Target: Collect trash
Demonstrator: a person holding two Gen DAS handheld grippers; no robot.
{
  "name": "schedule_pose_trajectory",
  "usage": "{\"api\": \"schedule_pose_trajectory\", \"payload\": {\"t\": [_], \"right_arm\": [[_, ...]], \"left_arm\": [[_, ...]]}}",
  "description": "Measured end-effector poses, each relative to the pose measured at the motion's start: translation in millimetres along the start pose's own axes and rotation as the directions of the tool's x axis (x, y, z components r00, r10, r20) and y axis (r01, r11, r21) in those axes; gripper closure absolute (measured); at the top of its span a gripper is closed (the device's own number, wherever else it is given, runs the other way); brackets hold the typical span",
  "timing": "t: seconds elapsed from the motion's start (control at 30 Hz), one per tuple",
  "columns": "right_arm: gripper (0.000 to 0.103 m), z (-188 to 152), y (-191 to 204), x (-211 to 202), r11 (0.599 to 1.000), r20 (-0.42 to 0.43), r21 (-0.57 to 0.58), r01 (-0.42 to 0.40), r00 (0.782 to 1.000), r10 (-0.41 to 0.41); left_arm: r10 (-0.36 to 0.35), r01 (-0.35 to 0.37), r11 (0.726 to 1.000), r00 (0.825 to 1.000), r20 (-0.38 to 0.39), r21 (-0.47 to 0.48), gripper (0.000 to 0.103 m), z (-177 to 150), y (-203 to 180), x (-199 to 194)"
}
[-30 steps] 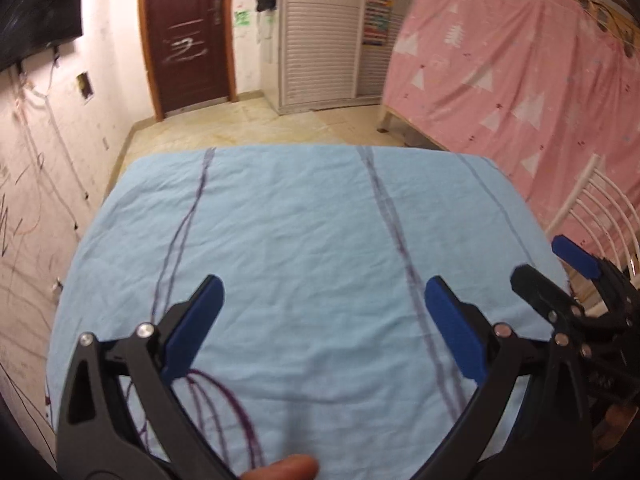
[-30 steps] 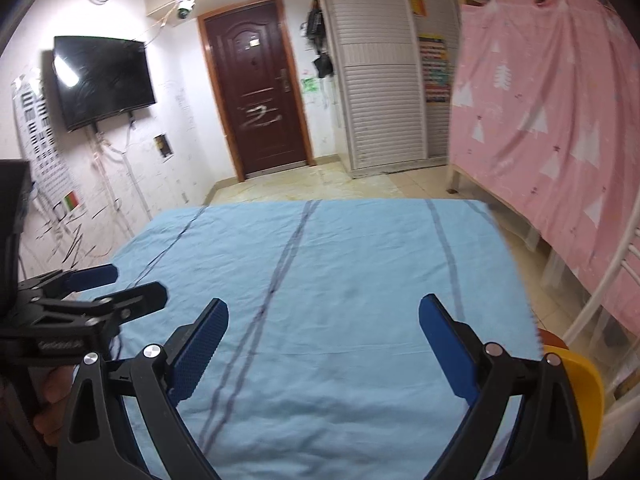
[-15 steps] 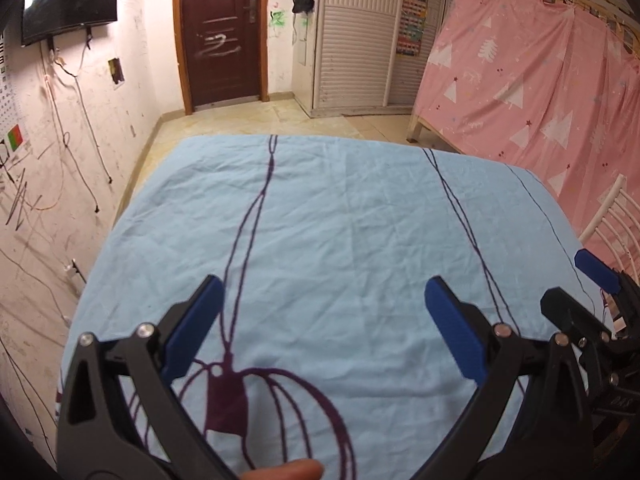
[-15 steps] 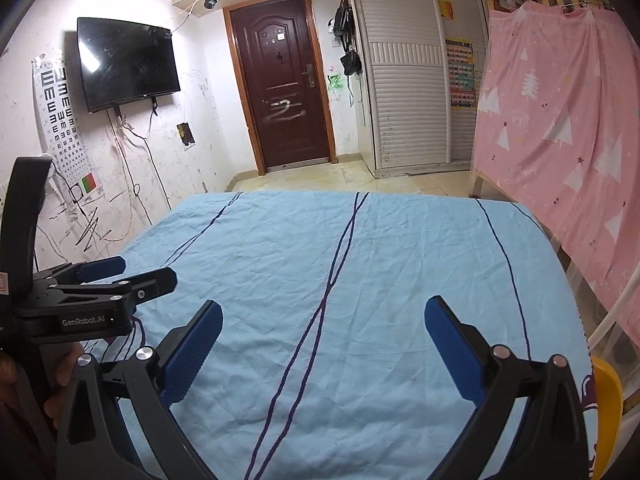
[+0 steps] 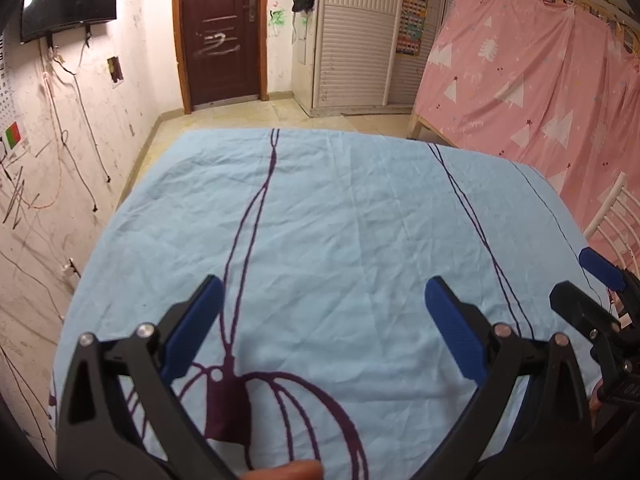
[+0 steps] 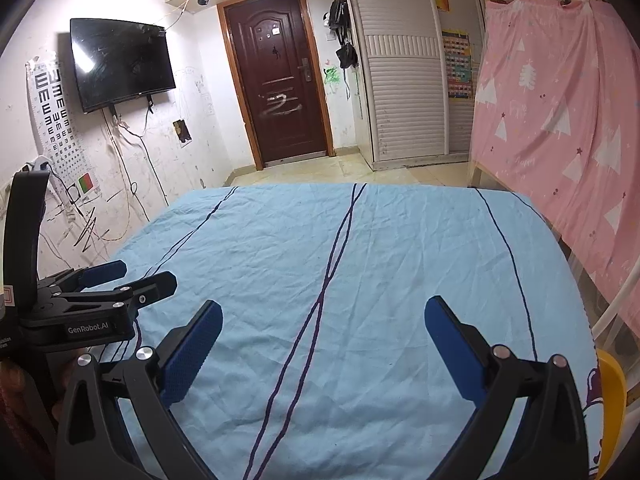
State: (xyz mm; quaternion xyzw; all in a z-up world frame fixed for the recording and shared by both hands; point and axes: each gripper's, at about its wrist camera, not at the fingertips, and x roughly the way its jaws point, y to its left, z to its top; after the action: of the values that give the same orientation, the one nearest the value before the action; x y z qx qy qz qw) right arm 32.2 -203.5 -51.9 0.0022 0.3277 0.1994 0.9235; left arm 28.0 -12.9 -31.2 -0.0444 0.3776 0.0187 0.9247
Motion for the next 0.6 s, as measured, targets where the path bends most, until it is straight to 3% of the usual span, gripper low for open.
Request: {"api": "schedule_pose_trajectory", "payload": {"t": [0.6], "right_arm": [[0.009, -0.6, 0.9, 0.3, 1.0, -0.004, -0.003, 0.0, 1.0, 0.0]], "left_arm": [[0.005, -0.005, 1.0, 1.0, -0.011, 0.008, 0.006, -0.4, -0.7, 3.1]]}}
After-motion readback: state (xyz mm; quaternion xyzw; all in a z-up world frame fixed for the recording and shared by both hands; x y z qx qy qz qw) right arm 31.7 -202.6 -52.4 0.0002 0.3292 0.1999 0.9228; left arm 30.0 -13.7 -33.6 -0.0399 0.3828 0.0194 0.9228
